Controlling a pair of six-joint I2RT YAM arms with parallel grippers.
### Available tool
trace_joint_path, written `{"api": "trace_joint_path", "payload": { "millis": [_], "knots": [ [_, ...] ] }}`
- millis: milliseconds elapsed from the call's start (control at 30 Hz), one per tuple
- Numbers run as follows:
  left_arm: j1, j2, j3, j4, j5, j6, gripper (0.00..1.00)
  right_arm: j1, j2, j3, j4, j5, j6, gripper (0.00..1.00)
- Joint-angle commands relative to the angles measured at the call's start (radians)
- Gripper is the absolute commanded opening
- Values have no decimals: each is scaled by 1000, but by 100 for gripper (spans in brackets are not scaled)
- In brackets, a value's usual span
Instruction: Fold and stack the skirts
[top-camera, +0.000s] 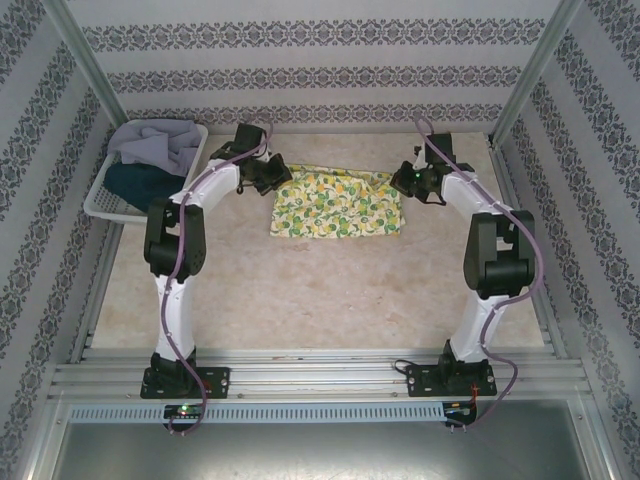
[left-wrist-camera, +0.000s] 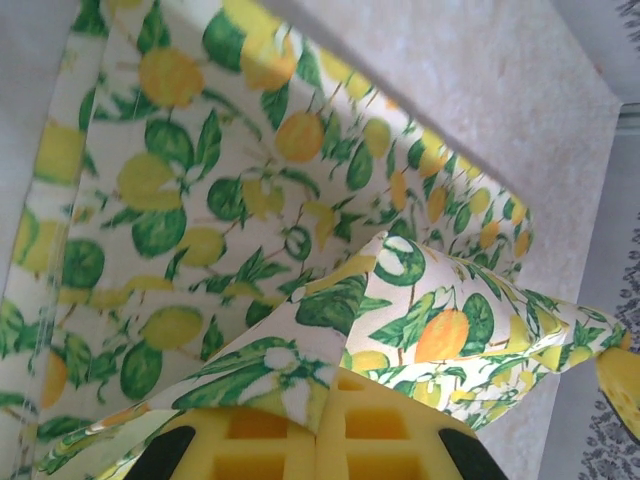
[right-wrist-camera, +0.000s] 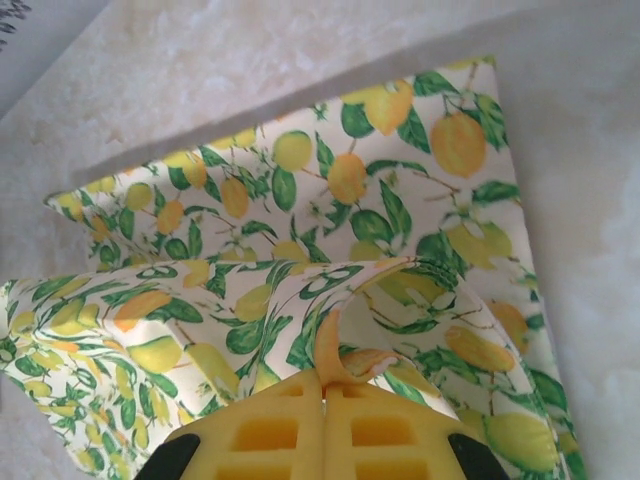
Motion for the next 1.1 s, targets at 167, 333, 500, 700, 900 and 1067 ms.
{"api": "trace_joint_path", "payload": {
  "millis": [167,333,500,700,900,1067],
  "knots": [
    [30,201,237,-54,16,13,11,-39,185,178,25,-104,29,0],
    [53,329,376,-98,-32,-11,58,-42,272,269,38,-8,52,27],
    [88,225,355,-119,-183,34,100,-57,155,139,91,258,54,65],
    [14,-1,150,-103,-254,129,100,21,-44,3,157,157,-21,98],
    [-43,7,2,121,8,-57,100,175,38,45,276,1,69,98],
    [-52,153,130,201,50,-130,100,211,230,118,477,-63,235,98]
  ]
}}
